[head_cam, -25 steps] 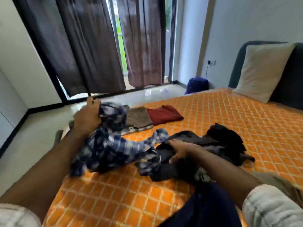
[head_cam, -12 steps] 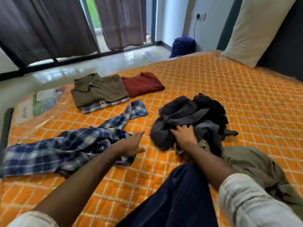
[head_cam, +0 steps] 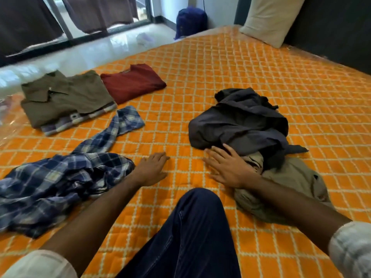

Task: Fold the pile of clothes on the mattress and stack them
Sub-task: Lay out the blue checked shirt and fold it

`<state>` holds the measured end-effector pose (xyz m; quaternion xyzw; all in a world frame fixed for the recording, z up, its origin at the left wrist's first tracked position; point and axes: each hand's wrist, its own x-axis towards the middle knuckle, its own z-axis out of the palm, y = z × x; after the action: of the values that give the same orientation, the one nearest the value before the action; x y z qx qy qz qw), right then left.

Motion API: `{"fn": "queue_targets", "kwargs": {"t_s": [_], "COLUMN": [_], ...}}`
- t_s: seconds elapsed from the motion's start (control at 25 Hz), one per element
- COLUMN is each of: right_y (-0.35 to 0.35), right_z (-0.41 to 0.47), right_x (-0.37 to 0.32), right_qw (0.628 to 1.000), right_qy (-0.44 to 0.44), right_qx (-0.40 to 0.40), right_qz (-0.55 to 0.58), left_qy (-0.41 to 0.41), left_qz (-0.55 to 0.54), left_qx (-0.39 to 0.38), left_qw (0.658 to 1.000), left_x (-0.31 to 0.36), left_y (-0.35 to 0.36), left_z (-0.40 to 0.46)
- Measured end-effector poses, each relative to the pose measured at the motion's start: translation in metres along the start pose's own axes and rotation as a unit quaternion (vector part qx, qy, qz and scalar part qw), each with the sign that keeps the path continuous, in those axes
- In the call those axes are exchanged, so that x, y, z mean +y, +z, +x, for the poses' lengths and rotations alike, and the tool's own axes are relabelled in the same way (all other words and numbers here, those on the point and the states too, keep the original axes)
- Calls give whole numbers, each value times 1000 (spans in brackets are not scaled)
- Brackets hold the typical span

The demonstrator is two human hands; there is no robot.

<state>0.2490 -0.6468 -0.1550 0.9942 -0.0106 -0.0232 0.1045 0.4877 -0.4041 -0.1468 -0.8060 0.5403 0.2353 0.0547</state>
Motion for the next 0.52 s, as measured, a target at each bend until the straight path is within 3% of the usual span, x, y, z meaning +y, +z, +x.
{"fn": "queue_targets", "kwargs": {"t_s": [0.12, 0.24, 0.36, 0.44, 0.52], "right_y": [26, 27, -5, -34, -61], "right_z": [-18, 8, 63, 108, 150], "right_x": [28, 44, 14, -42, -114], "right_qw": [1000, 998, 998, 998, 968], "right_qy": [0, 21, 38, 2, -95], "right_qx": [15, 48, 18, -16, -58], "right_qz": [-17, -36, -55, 53, 223], "left_qy": [11, 39, 28, -21, -94], "left_qz": [37, 86, 163, 147, 115], "left_qx": [14, 114, 183, 214, 203], "left_qw": [999, 989, 969, 965, 968], "left_x": [-14, -45, -86, -115, -138], "left_y": [5, 5, 4, 11, 26], "left_z": [-21, -71, -132, -177, -217]}}
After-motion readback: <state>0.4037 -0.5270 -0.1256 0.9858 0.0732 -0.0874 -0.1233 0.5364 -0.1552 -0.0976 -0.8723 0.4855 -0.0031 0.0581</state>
